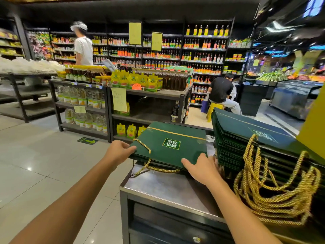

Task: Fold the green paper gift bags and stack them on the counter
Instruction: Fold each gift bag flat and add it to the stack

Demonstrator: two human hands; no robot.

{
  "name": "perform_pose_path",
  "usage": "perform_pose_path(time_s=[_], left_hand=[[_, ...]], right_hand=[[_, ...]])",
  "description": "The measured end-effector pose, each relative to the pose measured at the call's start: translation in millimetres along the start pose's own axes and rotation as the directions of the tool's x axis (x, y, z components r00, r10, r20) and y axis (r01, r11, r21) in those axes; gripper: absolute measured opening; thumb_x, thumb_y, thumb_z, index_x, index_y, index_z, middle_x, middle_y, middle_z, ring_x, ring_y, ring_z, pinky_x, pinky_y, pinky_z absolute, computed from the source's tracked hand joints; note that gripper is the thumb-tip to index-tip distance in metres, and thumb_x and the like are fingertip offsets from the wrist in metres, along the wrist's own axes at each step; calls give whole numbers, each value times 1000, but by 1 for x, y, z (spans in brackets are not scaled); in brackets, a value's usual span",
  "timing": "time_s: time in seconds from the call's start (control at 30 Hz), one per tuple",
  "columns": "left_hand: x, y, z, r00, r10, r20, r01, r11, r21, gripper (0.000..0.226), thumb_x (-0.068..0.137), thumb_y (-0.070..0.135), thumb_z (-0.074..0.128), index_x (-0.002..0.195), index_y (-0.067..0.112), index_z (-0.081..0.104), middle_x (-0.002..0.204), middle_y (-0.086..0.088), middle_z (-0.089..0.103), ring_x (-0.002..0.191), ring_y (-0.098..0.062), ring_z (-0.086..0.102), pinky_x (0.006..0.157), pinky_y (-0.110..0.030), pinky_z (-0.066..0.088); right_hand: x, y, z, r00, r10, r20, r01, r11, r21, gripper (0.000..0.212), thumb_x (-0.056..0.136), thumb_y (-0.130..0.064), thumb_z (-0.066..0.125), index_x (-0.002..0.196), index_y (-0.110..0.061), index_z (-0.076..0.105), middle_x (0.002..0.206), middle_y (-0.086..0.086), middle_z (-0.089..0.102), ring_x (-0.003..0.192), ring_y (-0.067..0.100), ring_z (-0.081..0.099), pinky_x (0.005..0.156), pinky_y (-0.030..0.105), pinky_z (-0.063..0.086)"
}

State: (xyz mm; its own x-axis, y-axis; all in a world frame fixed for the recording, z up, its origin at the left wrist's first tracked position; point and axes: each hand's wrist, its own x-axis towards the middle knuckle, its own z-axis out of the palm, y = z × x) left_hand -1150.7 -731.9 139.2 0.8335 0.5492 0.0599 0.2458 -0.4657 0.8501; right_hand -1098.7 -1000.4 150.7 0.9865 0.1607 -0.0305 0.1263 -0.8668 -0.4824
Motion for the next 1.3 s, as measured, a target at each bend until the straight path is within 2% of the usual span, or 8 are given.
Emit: perform_pose_path(time_s=[0.13, 0.23, 0.33, 0.43, 0.7, 0.87, 1.07, 1.3], left_hand=[[-2, 2, 0, 998, -40, 38, 44, 994, -100, 16, 96, 16, 67, 81, 13, 62, 83, 3, 59, 78, -7, 53, 62, -21, 37], [-6, 4, -3, 998, -42, 56, 49, 989, -137, 7, 96, 11, 67, 95, 5, 70, 93, -9, 69, 89, -19, 62, 67, -21, 43], [-11, 5, -4, 999, -15, 52, 23, 989, -149, 10, 97, 6, 64, 104, 2, 70, 91, -10, 70, 86, -19, 63, 68, -22, 45], [-17, 9, -4, 1000, 12, 21, -8, 987, -158, 10, 98, 3, 62, 107, 3, 65, 89, -7, 68, 76, -12, 61, 59, -19, 45], [-50, 7, -31, 998, 40, -43, -53, 929, -367, 20, 98, 8, 64, 117, 6, 62, 101, -11, 74, 85, -18, 68, 70, -27, 49], [-94, -7, -47, 998, -9, -58, -21, 866, -499, 17, 96, 8, 66, 112, 9, 62, 95, -9, 75, 73, -13, 68, 69, -28, 51], [-138, -37, -38, 995, -97, 7, 83, 810, -581, 19, 95, 10, 67, 113, 7, 61, 100, -13, 73, 94, -26, 69, 92, -41, 53], [-151, -52, -19, 980, -172, 96, 195, 774, -603, 9, 100, 15, 60, 106, 9, 64, 86, -6, 67, 68, -16, 60, 73, -32, 47]], right_hand=[[1, 6, -2, 999, 15, -47, -11, 996, 90, 67, 90, -65, 61, 127, -10, 48, 128, 8, 57, 107, 30, 54, 80, 32, 45], [-1, 8, -8, 1000, 25, 12, -27, 960, 280, 71, 92, -48, 70, 143, -10, 38, 122, 3, 53, 98, 23, 52, 61, 27, 40], [-3, 12, -7, 1000, -3, 1, 3, 911, 413, 79, 92, -36, 74, 152, -13, 29, 138, 5, 49, 101, 16, 41, 81, 26, 37], [-5, 16, -1, 998, -2, -64, 30, 892, 451, 75, 86, -37, 79, 146, -21, 36, 127, 0, 53, 100, 17, 46, 94, 32, 47], [-22, 22, 8, 967, -108, -229, 214, 835, 507, 65, 85, -41, 78, 141, -28, 46, 139, -2, 52, 119, 19, 54, 104, 38, 46], [-42, 26, 12, 940, -206, -273, 309, 853, 420, 58, 85, -41, 77, 137, -23, 57, 145, 6, 48, 144, 21, 37, 117, 45, 36], [-61, 46, 15, 937, -289, -197, 333, 909, 249, 51, 86, -43, 76, 131, -24, 63, 153, 7, 40, 147, 19, 31, 115, 28, 25], [-68, 53, 19, 941, -315, -122, 327, 941, 87, 52, 93, -48, 63, 140, -26, 56, 157, 9, 33, 146, 28, 22, 119, 41, 23]])
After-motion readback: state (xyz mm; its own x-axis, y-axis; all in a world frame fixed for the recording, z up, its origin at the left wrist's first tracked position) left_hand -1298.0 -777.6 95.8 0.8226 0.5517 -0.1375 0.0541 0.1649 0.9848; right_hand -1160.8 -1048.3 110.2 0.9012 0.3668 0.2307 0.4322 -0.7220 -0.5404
